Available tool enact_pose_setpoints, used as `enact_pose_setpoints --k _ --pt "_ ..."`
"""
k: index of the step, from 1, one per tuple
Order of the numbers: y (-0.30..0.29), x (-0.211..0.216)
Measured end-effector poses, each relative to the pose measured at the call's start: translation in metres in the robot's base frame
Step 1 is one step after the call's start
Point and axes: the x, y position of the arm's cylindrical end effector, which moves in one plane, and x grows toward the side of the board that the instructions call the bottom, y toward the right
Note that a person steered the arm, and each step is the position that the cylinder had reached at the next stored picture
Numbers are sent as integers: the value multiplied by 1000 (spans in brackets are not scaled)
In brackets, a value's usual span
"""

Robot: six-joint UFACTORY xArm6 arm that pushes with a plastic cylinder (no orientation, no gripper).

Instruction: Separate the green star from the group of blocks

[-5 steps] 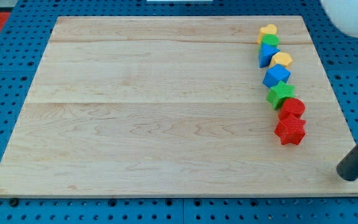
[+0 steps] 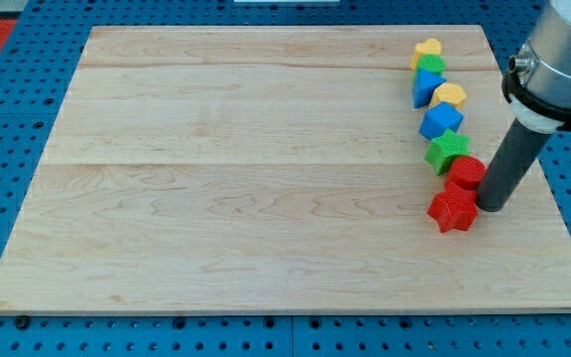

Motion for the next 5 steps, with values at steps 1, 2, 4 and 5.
enact_pose_setpoints --k 1,2,4,5 --pt "25 -12" --pt "44 -37" --pt "16 -65" --pt "-30 -65"
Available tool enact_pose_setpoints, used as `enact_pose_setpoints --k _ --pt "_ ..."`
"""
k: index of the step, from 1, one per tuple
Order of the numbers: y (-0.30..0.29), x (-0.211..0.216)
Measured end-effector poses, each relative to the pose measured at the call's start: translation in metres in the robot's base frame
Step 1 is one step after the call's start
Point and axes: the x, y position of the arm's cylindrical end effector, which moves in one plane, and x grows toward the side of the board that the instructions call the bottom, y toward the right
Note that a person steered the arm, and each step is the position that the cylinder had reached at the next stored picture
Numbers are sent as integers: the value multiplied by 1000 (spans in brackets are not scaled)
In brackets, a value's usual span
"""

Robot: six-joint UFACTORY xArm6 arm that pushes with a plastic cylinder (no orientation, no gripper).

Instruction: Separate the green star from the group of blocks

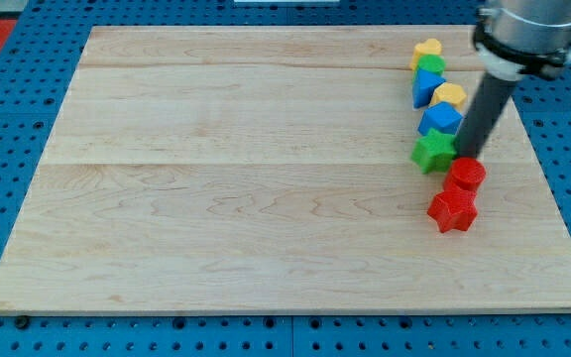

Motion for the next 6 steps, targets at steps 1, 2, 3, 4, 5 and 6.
enact_pose_setpoints --k 1,2,3,4,5,6 --pt "-47 0" --pt "-41 0" --pt "-35 -12" --pt "-60 -29" --pt "-117 -33" --pt "-166 -1"
